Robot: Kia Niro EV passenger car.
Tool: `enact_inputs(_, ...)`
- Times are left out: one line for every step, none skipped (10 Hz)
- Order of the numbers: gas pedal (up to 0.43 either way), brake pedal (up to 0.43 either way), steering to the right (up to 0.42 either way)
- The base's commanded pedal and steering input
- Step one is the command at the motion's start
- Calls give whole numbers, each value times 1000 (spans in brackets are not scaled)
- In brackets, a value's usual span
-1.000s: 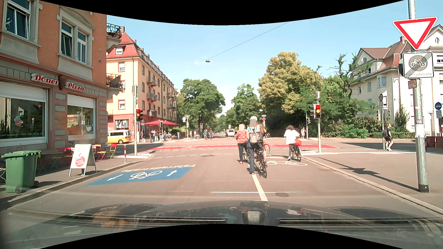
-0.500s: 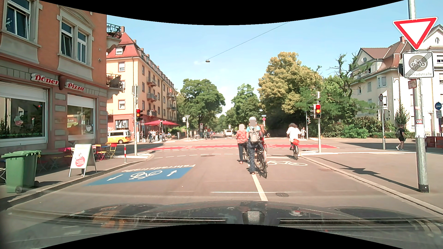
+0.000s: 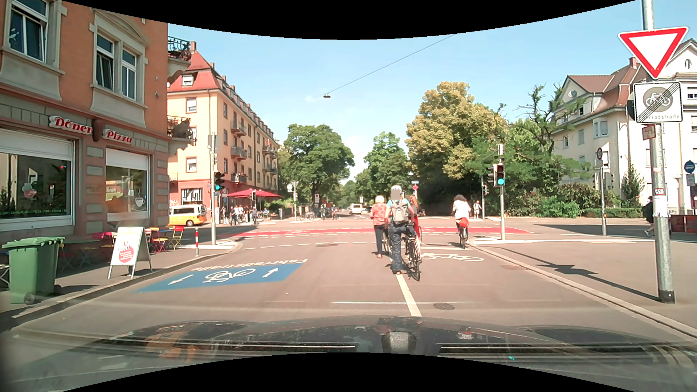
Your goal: Follow the waypoints while adhering to traffic rules and regulations
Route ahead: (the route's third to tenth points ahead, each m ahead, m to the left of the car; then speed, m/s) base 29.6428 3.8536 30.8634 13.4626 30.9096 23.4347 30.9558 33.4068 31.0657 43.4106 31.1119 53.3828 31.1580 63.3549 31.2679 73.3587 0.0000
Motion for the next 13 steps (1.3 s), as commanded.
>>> enact_inputs(0, 293, 3)
enact_inputs(0, 293, 3)
enact_inputs(0, 293, 3)
enact_inputs(0, 293, 3)
enact_inputs(0, 293, 3)
enact_inputs(0, 293, 3)
enact_inputs(0, 293, 3)
enact_inputs(0, 293, 3)
enact_inputs(0, 293, 3)
enact_inputs(0, 293, 3)
enact_inputs(0, 293, 3)
enact_inputs(0, 293, 3)
enact_inputs(0, 293, 3)
